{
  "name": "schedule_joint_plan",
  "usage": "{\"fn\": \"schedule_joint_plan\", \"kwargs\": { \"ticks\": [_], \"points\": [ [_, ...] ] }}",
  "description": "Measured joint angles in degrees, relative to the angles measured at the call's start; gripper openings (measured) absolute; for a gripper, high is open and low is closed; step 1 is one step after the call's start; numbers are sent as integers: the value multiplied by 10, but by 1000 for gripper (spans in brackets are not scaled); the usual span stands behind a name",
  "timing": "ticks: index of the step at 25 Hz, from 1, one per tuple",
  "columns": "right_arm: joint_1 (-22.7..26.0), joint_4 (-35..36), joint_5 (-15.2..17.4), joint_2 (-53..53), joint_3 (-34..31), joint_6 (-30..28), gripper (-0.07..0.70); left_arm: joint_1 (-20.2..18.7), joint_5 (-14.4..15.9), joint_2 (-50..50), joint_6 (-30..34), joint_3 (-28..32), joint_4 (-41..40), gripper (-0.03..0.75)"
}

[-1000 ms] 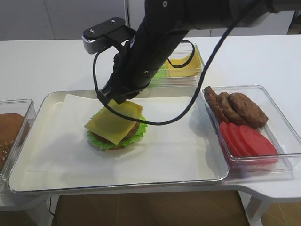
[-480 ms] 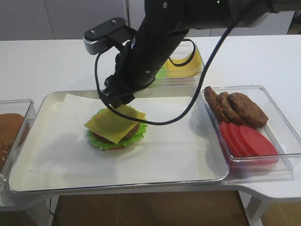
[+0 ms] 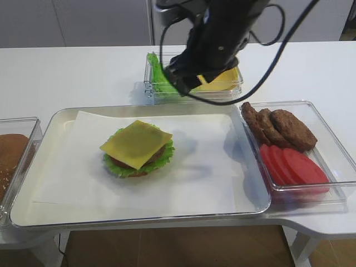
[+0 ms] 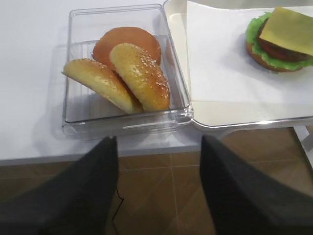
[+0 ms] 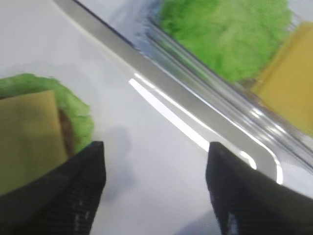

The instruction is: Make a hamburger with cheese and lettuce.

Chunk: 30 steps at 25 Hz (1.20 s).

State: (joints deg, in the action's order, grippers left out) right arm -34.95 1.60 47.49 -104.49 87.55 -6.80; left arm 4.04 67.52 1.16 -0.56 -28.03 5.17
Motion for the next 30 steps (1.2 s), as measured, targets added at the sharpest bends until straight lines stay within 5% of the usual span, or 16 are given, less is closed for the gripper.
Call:
{"fn": "schedule_joint_plan", "kwargs": {
  "ticks": [14, 30],
  "points": [
    [283, 33, 116, 72, 2, 28, 468, 0, 0, 0, 0, 0, 0, 403],
    [303, 5, 130, 299, -204, 90, 456, 0, 0, 0, 0, 0, 0, 403]
  ]
}}
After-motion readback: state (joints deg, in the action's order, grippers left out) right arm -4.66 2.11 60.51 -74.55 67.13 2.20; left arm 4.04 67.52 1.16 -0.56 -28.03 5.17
